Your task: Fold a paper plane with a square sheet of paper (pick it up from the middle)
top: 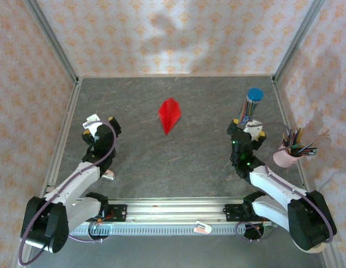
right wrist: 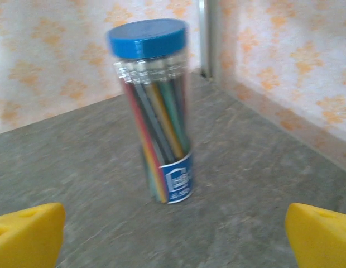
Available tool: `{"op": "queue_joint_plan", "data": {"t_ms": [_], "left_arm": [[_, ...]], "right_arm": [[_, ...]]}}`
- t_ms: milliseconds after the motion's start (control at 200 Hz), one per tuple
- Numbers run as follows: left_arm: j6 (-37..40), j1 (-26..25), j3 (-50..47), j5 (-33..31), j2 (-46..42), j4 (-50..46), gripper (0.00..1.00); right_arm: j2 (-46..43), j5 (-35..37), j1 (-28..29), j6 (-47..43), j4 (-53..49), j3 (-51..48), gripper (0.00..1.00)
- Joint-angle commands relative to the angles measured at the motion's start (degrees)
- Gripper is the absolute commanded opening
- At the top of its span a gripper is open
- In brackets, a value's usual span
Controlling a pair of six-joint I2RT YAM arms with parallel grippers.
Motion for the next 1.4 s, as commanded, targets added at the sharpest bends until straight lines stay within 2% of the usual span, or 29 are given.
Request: {"op": "queue_joint_plan", "data": {"t_ms": [0, 75, 335, 455, 671, 856, 966, 1056, 1196, 1311, 1391], "left_arm": [[7.4, 1.1, -5.3, -5.7, -2.0, 11.0, 0.99], [8.0, 3.2, -8.5, -4.4, -2.3, 16.2, 0.99], [13.4, 9.4, -17.0, 10.7, 4.8, 40.2, 0.99], [14.2, 12.3, -17.6, 18.0, 10.5, 47.3, 0.99], [13.9, 15.5, -17.7, 29.5, 16.0, 56.6, 0.99], [14.9, 16.0, -17.1, 30.9, 23.0, 62.7, 0.99], [14.9, 15.9, -16.2, 31.2, 27.1, 64.7, 0.99], [15.4, 16.0, -15.2, 32.1, 28.9, 64.3, 0.99], [16.0, 15.3, -13.7, 31.2, 29.1, 61.8, 0.99], [19.0, 11.8, -11.0, 26.7, 29.4, 57.1, 0.99], [19.1, 11.6, -11.0, 26.5, 29.4, 57.1, 0.99]], "right_arm": [[1.5, 0.1, -3.0, -3.0, 8.6, -2.6, 1.00], [3.3, -2.4, -5.2, -3.1, 10.6, -3.3, 1.00], [8.1, -14.7, -13.5, -5.5, 25.9, -8.4, 1.00], [11.2, -18.4, -14.4, -6.6, 32.6, -10.6, 1.00], [17.4, -19.8, -15.2, -7.8, 41.2, -10.2, 1.00], [24.5, -24.2, -16.1, -8.8, 47.7, -9.5, 1.00], [28.0, -25.3, -16.0, -9.1, 48.1, -8.2, 1.00], [30.4, -25.9, -16.2, -9.3, 51.6, -8.6, 1.00], [30.0, -26.1, -16.3, -9.3, 50.0, -8.1, 1.00], [30.0, -26.2, -16.4, -9.2, 49.2, -7.8, 1.00], [29.8, -26.4, -16.5, -9.1, 48.6, -7.6, 1.00]]}}
